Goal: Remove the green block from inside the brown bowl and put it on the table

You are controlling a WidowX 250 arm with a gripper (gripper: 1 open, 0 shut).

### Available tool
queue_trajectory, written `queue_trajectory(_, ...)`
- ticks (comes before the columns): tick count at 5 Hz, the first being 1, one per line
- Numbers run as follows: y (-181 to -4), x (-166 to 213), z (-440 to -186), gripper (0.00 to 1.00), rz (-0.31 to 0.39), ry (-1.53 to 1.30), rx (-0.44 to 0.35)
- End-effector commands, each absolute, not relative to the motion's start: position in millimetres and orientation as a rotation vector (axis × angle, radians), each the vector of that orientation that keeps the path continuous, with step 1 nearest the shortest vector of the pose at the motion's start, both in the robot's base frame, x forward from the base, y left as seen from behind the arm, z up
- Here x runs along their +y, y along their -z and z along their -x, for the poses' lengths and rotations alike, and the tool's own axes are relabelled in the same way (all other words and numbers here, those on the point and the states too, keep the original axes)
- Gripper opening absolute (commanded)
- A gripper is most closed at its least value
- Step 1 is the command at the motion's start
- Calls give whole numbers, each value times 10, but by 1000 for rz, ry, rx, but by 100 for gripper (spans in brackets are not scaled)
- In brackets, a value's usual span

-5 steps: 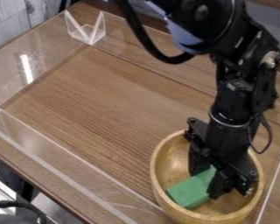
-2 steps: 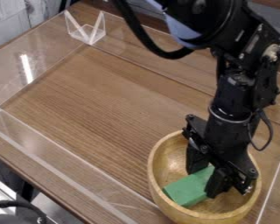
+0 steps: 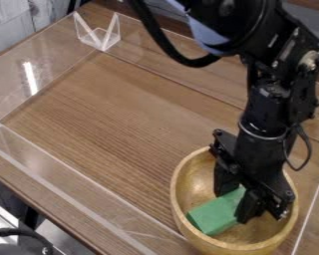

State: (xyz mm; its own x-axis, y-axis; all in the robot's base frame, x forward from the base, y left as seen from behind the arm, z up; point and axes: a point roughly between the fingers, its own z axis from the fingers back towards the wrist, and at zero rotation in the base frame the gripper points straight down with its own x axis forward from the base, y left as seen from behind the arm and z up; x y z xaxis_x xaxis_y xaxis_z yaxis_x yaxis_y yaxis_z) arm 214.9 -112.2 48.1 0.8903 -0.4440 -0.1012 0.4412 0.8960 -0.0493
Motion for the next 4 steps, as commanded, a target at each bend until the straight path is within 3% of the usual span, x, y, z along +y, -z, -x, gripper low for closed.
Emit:
queue_trajectory(1, -593, -1122, -2220, 0, 30, 457, 66)
queue_trajectory(4, -693, -1080, -2256, 0, 22, 454, 54)
